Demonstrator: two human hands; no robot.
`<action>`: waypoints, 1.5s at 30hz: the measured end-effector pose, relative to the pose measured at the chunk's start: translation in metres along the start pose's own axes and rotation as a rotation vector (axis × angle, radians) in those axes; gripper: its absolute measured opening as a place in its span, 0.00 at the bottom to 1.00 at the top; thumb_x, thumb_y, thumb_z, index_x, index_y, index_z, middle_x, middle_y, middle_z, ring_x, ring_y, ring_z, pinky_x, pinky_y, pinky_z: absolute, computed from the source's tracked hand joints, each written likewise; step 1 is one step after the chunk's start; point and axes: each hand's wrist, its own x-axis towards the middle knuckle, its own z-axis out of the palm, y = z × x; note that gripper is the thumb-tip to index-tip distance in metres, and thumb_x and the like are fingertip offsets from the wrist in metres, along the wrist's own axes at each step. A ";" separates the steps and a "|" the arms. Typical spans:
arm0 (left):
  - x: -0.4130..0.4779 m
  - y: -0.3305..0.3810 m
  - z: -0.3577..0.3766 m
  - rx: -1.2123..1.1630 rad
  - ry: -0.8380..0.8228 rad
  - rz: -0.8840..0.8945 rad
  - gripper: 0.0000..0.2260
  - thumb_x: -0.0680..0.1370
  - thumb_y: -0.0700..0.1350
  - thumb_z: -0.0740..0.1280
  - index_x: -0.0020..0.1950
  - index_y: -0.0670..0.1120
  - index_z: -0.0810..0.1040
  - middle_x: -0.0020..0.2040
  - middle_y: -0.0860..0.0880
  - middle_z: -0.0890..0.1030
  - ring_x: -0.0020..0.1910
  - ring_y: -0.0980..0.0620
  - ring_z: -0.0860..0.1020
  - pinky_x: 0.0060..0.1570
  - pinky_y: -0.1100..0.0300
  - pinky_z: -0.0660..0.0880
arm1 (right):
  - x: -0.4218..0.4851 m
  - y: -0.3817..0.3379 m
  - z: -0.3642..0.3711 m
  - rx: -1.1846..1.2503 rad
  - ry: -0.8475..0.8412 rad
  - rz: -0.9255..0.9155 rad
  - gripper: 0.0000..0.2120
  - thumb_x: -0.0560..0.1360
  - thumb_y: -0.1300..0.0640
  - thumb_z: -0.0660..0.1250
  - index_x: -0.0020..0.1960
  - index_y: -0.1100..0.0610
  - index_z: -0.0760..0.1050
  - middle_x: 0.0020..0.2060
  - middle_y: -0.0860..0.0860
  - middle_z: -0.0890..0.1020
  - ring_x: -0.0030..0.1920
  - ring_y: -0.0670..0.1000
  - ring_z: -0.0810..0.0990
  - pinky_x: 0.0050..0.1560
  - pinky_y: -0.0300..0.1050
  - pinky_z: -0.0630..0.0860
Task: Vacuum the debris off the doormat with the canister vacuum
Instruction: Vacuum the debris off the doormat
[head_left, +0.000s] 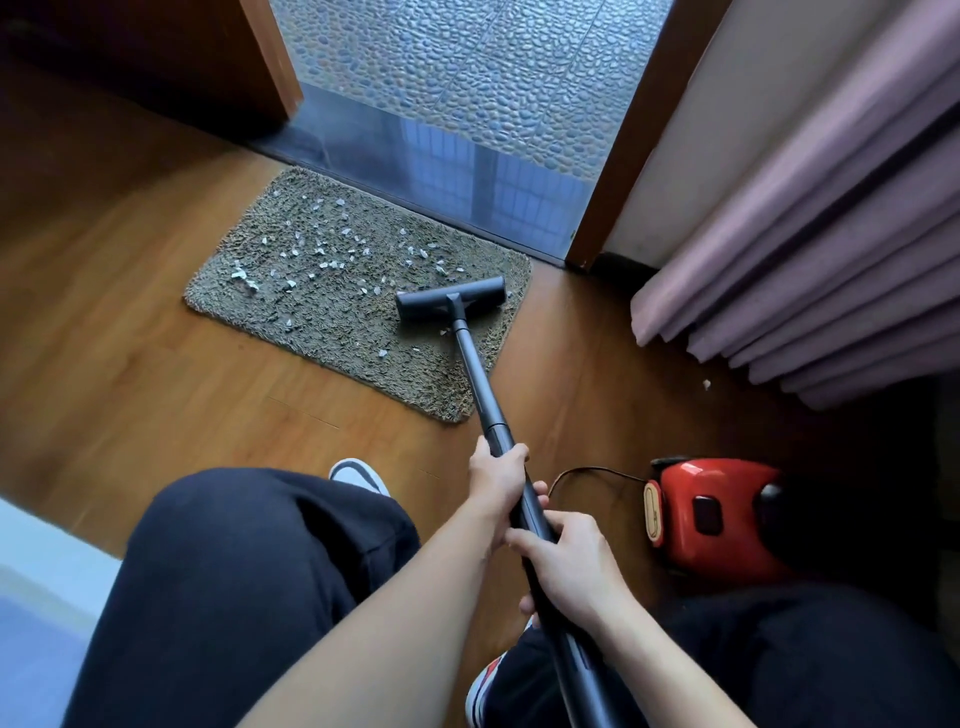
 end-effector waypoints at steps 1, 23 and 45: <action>-0.006 -0.008 -0.001 -0.020 -0.001 -0.008 0.09 0.79 0.37 0.62 0.59 0.42 0.70 0.38 0.42 0.71 0.21 0.50 0.74 0.23 0.60 0.74 | -0.005 0.008 0.000 -0.010 -0.003 0.006 0.06 0.78 0.54 0.69 0.50 0.57 0.79 0.26 0.57 0.81 0.23 0.55 0.80 0.26 0.46 0.79; -0.006 0.020 -0.003 -0.141 -0.001 -0.057 0.05 0.80 0.35 0.61 0.54 0.43 0.69 0.34 0.45 0.70 0.20 0.53 0.70 0.21 0.65 0.70 | -0.011 -0.024 0.001 0.271 -0.138 0.132 0.06 0.81 0.60 0.68 0.57 0.59 0.75 0.46 0.59 0.82 0.24 0.53 0.79 0.22 0.42 0.75; 0.052 0.083 -0.014 -0.139 -0.019 -0.054 0.05 0.81 0.35 0.62 0.52 0.44 0.68 0.31 0.44 0.70 0.19 0.53 0.70 0.21 0.66 0.70 | 0.036 -0.084 0.023 0.240 -0.046 0.043 0.08 0.79 0.61 0.70 0.54 0.66 0.78 0.40 0.56 0.79 0.24 0.51 0.81 0.22 0.41 0.76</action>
